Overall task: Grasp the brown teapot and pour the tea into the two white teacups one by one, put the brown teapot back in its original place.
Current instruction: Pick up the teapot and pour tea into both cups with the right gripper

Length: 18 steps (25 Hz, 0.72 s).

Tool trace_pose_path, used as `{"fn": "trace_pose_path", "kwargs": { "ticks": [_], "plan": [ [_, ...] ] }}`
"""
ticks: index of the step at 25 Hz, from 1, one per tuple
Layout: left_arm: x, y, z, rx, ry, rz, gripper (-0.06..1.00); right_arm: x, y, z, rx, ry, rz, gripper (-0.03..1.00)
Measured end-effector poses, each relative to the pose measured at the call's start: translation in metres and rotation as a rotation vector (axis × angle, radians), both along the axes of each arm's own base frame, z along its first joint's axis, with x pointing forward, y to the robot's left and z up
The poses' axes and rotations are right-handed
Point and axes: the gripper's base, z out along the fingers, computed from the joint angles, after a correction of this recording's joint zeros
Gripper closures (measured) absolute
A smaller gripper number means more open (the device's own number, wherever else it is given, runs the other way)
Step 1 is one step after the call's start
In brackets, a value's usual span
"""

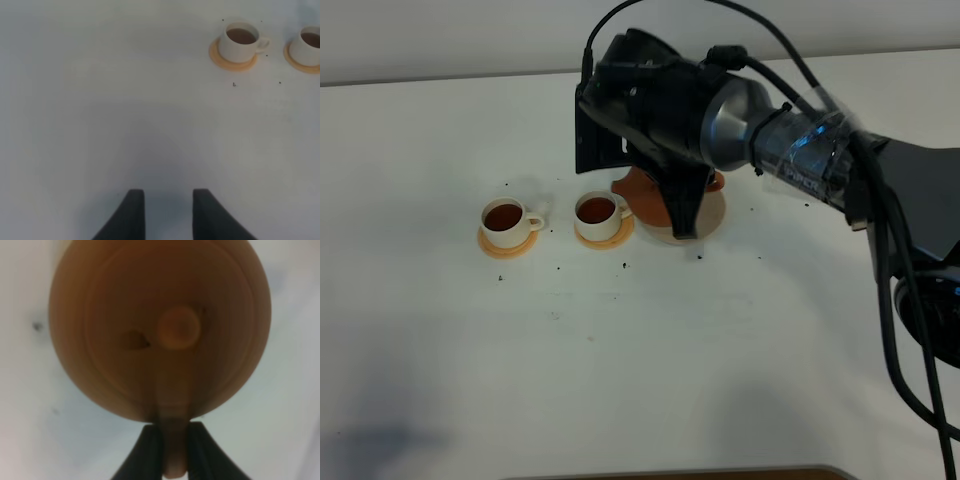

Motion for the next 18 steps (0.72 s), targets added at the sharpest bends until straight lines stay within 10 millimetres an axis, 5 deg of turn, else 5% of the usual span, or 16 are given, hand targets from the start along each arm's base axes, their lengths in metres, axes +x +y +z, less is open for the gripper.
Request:
{"fn": "trace_pose_path", "kwargs": {
  "ticks": [8,18],
  "plan": [
    [0.000,0.000,0.000,0.000,0.000,0.000,0.67,0.018,-0.003,0.025,0.243,0.096,-0.202,0.83],
    [0.000,0.000,0.000,0.000,0.000,0.000,0.67,0.045,-0.037,0.052,0.550,0.268,-0.686,0.83]
  ]
}}
